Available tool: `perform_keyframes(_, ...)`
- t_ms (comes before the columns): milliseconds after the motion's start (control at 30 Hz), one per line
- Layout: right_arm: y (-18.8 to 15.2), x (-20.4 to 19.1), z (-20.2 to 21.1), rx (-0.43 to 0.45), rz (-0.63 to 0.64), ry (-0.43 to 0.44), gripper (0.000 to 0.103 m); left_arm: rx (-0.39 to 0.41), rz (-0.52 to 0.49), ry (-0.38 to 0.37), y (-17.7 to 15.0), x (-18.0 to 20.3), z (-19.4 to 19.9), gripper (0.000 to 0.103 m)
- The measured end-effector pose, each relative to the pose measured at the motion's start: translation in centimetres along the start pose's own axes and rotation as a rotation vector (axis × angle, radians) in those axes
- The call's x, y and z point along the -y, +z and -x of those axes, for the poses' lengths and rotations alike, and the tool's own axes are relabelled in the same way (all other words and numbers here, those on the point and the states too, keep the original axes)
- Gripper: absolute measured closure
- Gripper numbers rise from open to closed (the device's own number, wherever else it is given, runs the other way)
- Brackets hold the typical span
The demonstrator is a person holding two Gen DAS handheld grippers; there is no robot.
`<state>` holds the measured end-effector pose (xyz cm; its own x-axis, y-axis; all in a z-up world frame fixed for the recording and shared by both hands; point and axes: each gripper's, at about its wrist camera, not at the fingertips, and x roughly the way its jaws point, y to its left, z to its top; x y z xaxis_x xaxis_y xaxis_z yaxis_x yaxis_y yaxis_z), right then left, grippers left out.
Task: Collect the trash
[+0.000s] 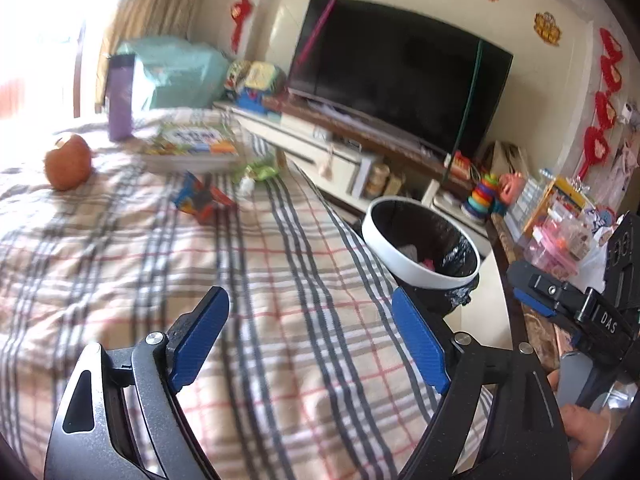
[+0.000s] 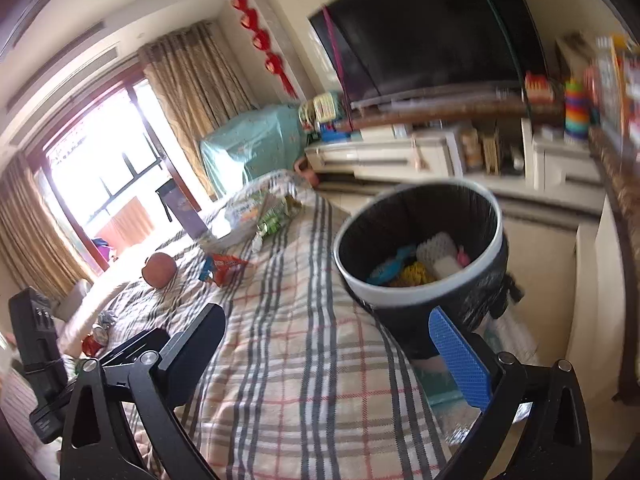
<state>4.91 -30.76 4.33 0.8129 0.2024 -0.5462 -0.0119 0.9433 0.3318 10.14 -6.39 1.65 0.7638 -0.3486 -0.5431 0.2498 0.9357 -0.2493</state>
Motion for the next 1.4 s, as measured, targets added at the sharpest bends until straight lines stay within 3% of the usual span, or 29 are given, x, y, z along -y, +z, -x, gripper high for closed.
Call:
perform_keyframes(67, 0.2, -1.0, 1.8, 0.071, 0.04, -0.025, 0.001, 0.048, -0.002, 0.012, -0.1, -0.2, 1.6, 0.014)
perform_keyframes(133, 0.3, -2.1, 3.9, 0.174, 0.084, -0.061, 0.0, 0.11, -0.012, 0.031, -0.2, -0.2, 3.3, 0.005)
perform_keyframes(200, -0.2, -3.1, 5.5, 0.273, 0.141, -0.118, 0.0, 0.167, -0.029, 0.075, -0.5, -0.1, 4.5, 0.0)
perform_keyframes(267, -1.1, -3.5, 5.7, 0.311, 0.174, -0.176, 0.0, 0.214, -0.049, 0.134, -1.0, 0.2, 5.2, 0.0)
perform_keyframes(467, -4.0, -2.2, 3.8, 0.307, 0.155, -0.201, 0.0, 0.273, -0.096, 0.211, -2.7, 0.2, 5.4, 0.0)
perform_keyframes(733, -5.9, -1.4, 3.7, 0.305, 0.163, -0.225, 0.0, 0.271, -0.151, 0.265, -4.4, 1.0, 4.6, 0.0)
perform_keyframes(1400, -6.4, -2.3, 5.1, 0.362, 0.204, -0.241, 0.0, 0.299, -0.158, 0.28, -5.1, 2.0, 6.0, 0.0)
